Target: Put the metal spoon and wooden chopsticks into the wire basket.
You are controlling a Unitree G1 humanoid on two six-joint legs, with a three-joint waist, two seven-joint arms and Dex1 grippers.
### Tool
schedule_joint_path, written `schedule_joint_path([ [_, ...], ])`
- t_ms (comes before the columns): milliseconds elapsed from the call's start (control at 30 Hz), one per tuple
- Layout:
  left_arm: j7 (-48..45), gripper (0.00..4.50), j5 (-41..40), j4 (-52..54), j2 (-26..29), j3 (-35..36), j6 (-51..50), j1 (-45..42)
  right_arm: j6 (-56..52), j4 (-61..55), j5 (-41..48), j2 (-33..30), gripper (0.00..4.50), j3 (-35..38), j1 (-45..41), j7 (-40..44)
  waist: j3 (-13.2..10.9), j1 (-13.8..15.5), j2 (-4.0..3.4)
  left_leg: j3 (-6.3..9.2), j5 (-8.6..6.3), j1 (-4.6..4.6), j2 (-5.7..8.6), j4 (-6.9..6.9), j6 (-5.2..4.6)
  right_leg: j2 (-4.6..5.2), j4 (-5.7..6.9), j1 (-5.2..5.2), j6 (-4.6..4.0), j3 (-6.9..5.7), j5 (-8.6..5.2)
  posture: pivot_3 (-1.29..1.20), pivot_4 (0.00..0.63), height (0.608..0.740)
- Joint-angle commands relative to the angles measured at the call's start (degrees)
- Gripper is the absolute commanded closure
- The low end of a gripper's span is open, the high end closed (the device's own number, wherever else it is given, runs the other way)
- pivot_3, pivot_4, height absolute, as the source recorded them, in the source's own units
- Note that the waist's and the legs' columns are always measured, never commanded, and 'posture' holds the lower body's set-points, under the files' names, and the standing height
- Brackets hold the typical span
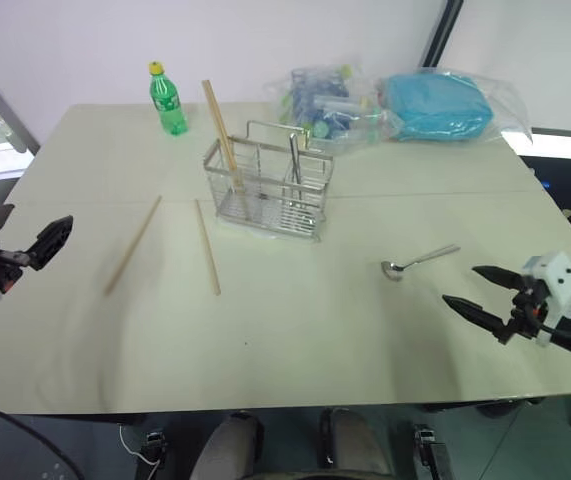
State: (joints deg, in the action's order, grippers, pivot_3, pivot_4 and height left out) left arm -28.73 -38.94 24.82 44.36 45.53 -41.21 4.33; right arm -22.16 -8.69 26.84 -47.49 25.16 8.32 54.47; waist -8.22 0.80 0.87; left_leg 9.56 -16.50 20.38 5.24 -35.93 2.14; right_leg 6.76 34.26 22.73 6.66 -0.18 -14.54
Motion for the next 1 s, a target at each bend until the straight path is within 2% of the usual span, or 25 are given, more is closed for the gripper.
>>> schedule_joint_path([
  [33,-0.93,0.06,0.38,1.91,0.75,1.06,1.91,0.59,0.45,0.04,0.42,0.11,0.00,0.27,-1.01,-0.14,0.00,0.00,0.00,0.00,0.00,0.00,0.00,0.00,0.00,0.00,0.00,0.00,0.00,0.00,0.00,0.00,0.150,0.713],
  [433,0.27,0.06,0.03,1.66,1.21,1.49,0.72,0.26,1.19,0.86,-0.40,-0.72,0.00,-1.73,-4.22,0.55,0.00,0.00,-0.01,0.00,0.00,-0.01,0.00,-0.01,0.00,0.00,0.00,0.00,0.00,0.00,0.00,0.00,0.150,0.713],
  [633,-0.15,0.06,-2.63,3.01,2.60,0.83,-2.06,-0.97,2.97,0.93,-1.97,-2.44,0.00,-5.74,-8.39,3.28,-0.01,-0.04,-0.01,-0.01,0.00,-0.01,0.00,-0.01,0.00,-0.01,0.01,-0.01,0.01,0.00,0.01,0.00,0.150,0.713],
  [800,-2.80,0.06,-7.26,7.40,5.39,-2.88,-5.24,-2.32,8.32,7.24,-6.42,-4.44,0.00,-13.49,-18.54,8.78,-0.01,-0.13,-0.02,-0.03,0.00,-0.02,0.00,-0.03,0.00,-0.03,0.02,-0.01,0.02,0.00,0.02,0.00,0.150,0.713],
  [1000,-6.53,0.06,-15.27,13.54,8.87,-9.84,-8.68,-5.33,19.40,25.32,-14.96,-4.38,0.00,-25.90,-39.64,20.15,-0.09,-0.56,-0.13,-0.09,0.01,-0.03,0.01,-0.01,0.01,-0.05,0.02,0.00,0.02,0.00,0.06,0.00,0.150,0.713],
])
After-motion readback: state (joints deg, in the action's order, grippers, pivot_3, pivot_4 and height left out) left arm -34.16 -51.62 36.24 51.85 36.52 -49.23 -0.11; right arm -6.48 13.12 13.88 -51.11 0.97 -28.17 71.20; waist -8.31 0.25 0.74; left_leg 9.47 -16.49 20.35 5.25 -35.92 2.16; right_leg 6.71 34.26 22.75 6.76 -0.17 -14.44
